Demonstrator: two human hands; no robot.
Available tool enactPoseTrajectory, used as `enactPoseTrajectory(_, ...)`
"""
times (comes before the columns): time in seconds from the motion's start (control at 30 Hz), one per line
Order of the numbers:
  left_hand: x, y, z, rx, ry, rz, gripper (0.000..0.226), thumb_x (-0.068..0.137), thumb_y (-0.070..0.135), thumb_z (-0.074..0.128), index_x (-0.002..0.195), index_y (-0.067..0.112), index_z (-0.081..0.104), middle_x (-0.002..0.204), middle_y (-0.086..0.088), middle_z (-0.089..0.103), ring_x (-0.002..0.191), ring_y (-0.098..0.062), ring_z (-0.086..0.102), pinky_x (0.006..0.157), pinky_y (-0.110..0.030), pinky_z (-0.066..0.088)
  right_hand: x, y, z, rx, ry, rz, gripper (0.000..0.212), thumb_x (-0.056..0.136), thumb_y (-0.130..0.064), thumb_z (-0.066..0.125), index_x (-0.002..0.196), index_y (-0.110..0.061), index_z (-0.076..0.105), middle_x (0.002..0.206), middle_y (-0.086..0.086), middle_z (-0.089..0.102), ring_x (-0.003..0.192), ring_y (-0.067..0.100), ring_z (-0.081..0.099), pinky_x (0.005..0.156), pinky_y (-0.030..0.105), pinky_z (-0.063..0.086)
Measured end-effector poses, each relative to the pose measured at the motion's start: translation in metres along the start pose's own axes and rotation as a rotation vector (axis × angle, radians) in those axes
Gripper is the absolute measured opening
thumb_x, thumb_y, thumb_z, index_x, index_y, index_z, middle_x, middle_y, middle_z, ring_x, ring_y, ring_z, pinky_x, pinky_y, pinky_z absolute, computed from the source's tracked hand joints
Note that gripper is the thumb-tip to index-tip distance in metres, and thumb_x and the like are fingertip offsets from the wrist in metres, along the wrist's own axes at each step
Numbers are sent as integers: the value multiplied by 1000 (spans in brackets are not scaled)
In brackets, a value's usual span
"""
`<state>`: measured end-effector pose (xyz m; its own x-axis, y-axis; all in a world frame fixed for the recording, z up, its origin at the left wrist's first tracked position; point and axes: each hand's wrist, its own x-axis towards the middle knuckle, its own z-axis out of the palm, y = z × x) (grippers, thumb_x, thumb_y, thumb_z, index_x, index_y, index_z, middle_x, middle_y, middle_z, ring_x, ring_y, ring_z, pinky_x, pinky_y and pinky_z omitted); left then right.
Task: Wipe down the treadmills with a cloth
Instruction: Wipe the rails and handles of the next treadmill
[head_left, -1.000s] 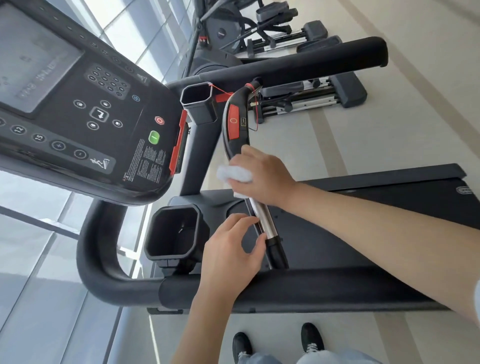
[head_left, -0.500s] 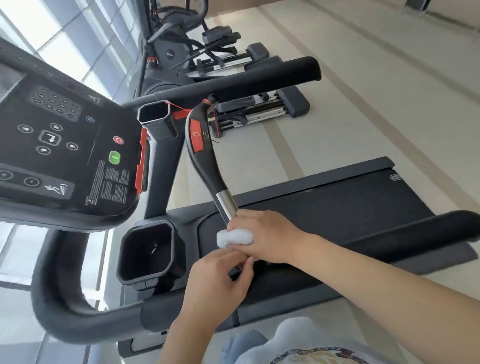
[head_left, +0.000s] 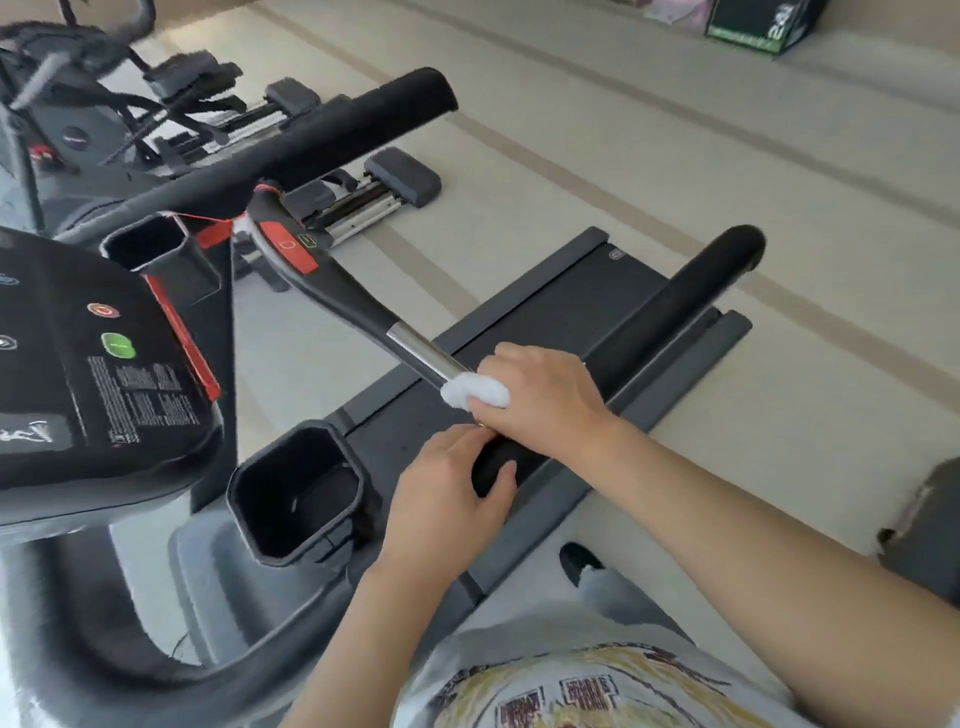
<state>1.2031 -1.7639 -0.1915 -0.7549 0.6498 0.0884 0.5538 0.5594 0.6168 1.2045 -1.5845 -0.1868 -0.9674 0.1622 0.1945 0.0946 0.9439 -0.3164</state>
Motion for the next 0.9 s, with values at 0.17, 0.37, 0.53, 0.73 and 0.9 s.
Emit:
enactPoseTrajectory(0.17, -6, 0, 1, 16, 2, 29, 29, 97, 33, 63, 125, 28, 67, 115, 16, 66, 102, -8, 60, 76, -28, 50, -31, -21, -5, -55, 96, 291, 32, 97, -46, 57, 77, -24, 44, 78, -9, 44, 67, 19, 47, 58, 32, 27)
enactPoseTrajectory(0.37, -18, -1, -3, -55, 3, 80, 35, 96, 24, 64, 131, 27, 63, 131, 14, 63, 106, -11, 64, 80, -37, 57, -59, -31, -1, 81, 147, 499, 30, 90, -49, 49, 78, -21, 47, 69, -3, 44, 58, 13, 42, 51, 31, 25)
enactPoseTrajectory(0.53, -24, -8, -1, -67, -22, 152, 30, 95, 22, 66, 125, 26, 66, 143, 13, 57, 121, -12, 61, 84, -40, 59, -90, -40, -10, -65, 116, 407, 13, 84, -31, 48, 88, -24, 38, 67, 0, 38, 57, 17, 35, 45, 29, 28)
enactPoseTrajectory(0.73, -29, -2, 8, -38, 81, 222, 32, 93, 23, 70, 125, 20, 69, 142, 8, 61, 126, -16, 59, 91, -43, 57, -166, -10, 4, 98, -19, 700, 13, 86, -35, 57, 82, -26, 49, 77, -5, 56, 70, 20, 61, 63, 36, 52)
enactPoseTrajectory(0.9, -27, 37, 46, -74, 17, 415, 30, 92, 20, 74, 122, 15, 72, 138, 0, 66, 126, -20, 60, 105, -48, 51, -236, 15, -13, 157, 102, 908, 30, 94, -35, 61, 83, -9, 52, 73, 0, 57, 62, 6, 58, 55, 22, 36)
